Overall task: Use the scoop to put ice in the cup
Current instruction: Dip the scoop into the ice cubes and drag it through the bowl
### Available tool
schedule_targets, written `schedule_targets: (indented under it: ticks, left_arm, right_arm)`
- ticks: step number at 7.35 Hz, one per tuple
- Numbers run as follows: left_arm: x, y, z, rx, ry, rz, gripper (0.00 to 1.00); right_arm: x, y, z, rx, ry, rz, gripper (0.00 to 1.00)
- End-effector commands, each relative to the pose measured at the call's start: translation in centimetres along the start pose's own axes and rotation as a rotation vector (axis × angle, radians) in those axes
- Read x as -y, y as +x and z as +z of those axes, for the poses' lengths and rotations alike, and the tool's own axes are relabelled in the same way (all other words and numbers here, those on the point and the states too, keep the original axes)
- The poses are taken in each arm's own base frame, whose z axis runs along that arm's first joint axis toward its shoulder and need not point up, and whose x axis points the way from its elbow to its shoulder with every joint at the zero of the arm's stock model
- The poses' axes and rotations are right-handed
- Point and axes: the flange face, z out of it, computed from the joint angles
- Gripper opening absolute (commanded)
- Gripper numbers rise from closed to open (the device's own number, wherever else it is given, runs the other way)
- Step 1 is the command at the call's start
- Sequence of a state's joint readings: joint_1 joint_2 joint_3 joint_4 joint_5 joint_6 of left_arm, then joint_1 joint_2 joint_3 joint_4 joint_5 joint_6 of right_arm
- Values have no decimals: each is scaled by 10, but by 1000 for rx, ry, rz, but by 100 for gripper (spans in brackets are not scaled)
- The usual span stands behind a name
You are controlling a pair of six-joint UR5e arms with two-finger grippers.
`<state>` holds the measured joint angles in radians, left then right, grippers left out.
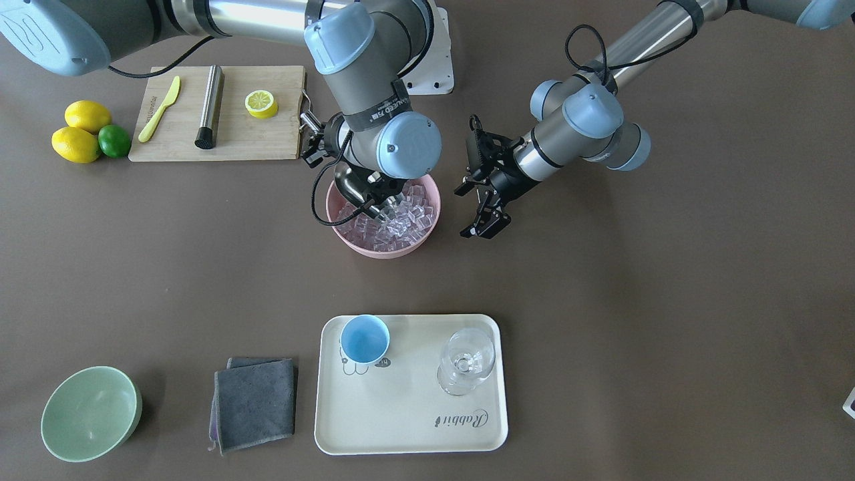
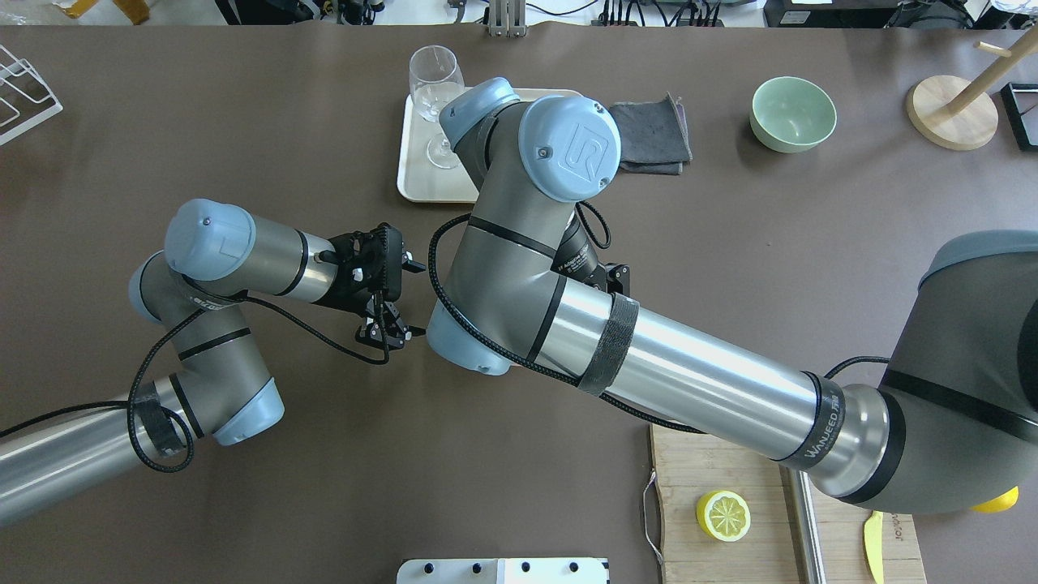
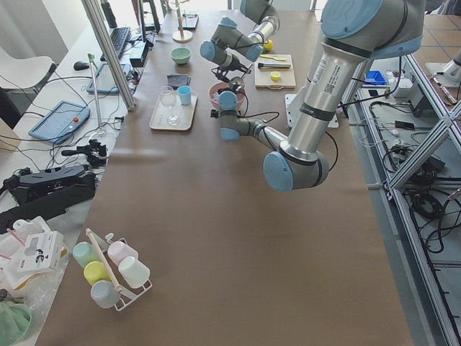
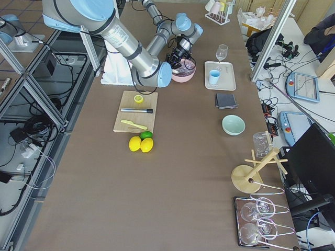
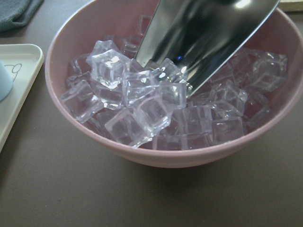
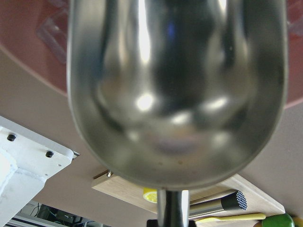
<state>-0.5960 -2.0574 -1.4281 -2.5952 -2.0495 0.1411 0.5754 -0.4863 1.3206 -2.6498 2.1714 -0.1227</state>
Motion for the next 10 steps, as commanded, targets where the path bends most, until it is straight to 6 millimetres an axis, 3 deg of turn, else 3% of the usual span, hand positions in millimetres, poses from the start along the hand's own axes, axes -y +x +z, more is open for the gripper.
schedule_targets:
  ticks: [1,2,4,6,8,9,10]
  left_arm:
    - [-1,0,0,1,-1,-1,98]
    - [-1,0,0,1,0,0,98]
    - [-1,0,0,2,0,0,98]
    - [-2,0,-1,2,-2,-1,98]
    - [-3,0,0,5,-5,-2,98]
    - [-3,-1,0,19,-5,-1,98]
    - [-3,-1,0,19,-5,-1,98]
  right_arm:
    - [-1,1,-3,-43,55,-39,0]
    - [-12,0,-7,-84,97,-70,0]
    - [-38,-6,4,-165,208,-160,0]
    - [-34,-7,19,-252,274,-215,0]
    - [-40,-8,19,-294,322,-247,0]
    - [-49,-7,21,-302,367,-277,0]
    - [-71,-5,25,-316,420,-307,0]
